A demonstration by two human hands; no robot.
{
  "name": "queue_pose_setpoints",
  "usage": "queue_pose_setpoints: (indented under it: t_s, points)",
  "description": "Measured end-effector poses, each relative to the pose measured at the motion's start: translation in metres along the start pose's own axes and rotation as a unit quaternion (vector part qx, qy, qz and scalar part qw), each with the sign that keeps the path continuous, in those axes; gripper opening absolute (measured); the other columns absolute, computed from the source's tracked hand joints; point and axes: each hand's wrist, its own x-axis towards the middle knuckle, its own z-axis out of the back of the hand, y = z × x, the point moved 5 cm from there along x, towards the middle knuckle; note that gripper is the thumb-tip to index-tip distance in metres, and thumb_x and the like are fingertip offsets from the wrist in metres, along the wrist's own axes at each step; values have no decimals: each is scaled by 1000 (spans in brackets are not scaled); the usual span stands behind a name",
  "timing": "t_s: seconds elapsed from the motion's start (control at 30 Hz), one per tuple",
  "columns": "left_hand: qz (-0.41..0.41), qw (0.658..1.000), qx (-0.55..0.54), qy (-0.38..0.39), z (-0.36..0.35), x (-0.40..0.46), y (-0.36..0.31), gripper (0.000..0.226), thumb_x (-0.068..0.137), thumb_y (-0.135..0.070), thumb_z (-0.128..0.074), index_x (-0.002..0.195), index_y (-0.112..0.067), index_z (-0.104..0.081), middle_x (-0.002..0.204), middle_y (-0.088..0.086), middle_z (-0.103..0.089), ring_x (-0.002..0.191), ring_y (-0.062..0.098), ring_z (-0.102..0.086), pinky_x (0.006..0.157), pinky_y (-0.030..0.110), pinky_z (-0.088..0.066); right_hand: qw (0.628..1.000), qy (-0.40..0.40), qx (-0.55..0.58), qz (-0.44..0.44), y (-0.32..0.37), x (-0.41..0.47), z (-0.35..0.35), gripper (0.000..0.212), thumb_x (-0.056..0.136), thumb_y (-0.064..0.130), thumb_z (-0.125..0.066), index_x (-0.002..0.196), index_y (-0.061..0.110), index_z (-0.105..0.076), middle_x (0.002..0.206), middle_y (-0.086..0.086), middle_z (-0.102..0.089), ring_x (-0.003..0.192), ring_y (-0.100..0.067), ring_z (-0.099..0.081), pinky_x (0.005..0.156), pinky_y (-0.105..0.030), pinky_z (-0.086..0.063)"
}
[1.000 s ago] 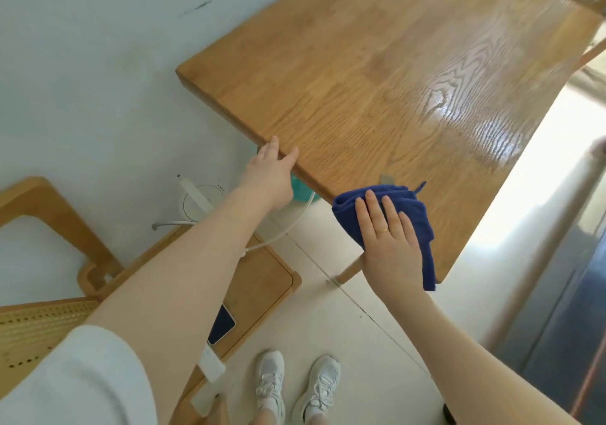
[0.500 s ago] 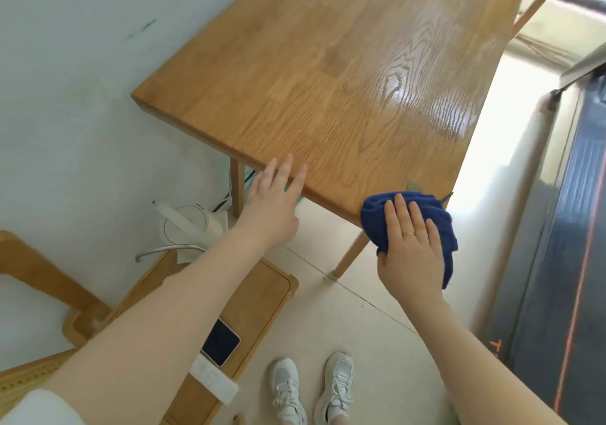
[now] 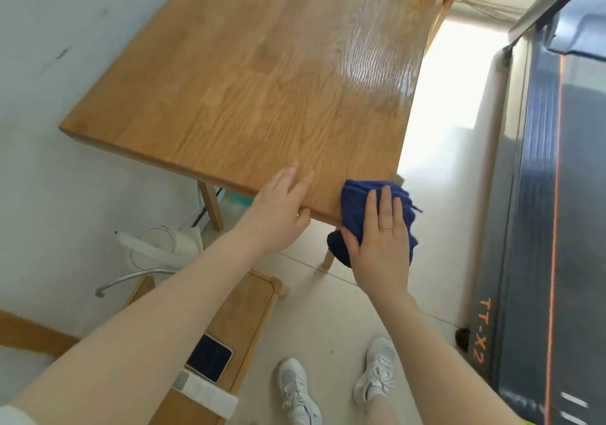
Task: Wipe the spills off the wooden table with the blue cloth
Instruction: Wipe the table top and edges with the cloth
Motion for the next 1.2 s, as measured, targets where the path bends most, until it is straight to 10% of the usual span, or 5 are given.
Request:
queue_pose_setpoints:
  t_s: [0.13, 0.4, 0.57, 0.9, 1.2]
  points:
    - [35, 998, -21, -42, 3, 27, -17, 51, 96, -30, -41, 144, -16, -33, 148, 8, -36, 136, 24, -31, 108, 38, -29, 959, 29, 260, -113, -10, 16, 0, 70, 96, 31, -42, 148, 21, 2, 157, 4, 12, 143, -16, -11, 112, -30, -24]
    - [73, 994, -46, -69, -12, 55, -26, 49, 96, -27, -44, 143, -23, -34, 153, -1, -27, 143, 22, -15, 114, 37, -18, 909, 37, 383, -161, -36, 106, 2, 95, 74, 48, -62, 145, 30, -2, 152, 3, -20, 135, -19, -32, 106, -44, -35]
    - [153, 988, -14, -1, -12, 71, -37, 55, 97, -32, -39, 147, -34, -17, 158, 6, -2, 145, 26, -3, 117, 45, -12, 901, 97, 410, -105, -25, 40, 3, 91, 86, 40, -57, 148, 24, 8, 157, 4, 3, 144, -13, -5, 118, -38, -14]
    - [209, 973, 84, 43, -8, 109, -47, 95, 68, -84, -37, 147, -41, -5, 159, 3, 0, 144, 32, -4, 113, 49, -18, 888, 129, 394, -198, -65, 196, 3, 85, 90, 36, -54, 147, 17, 7, 154, -8, -16, 135, -29, -31, 107, -49, -32]
    - [212, 961, 146, 100, -7, 119, -50, 108, 67, -72, -60, 145, -43, 8, 158, 4, 11, 140, 42, -4, 103, 57, -35, 857, 279, 384, -201, -61, 127, 7, 85, 90, 37, -55, 147, 23, 7, 153, -8, -18, 138, -30, -26, 112, -46, -23]
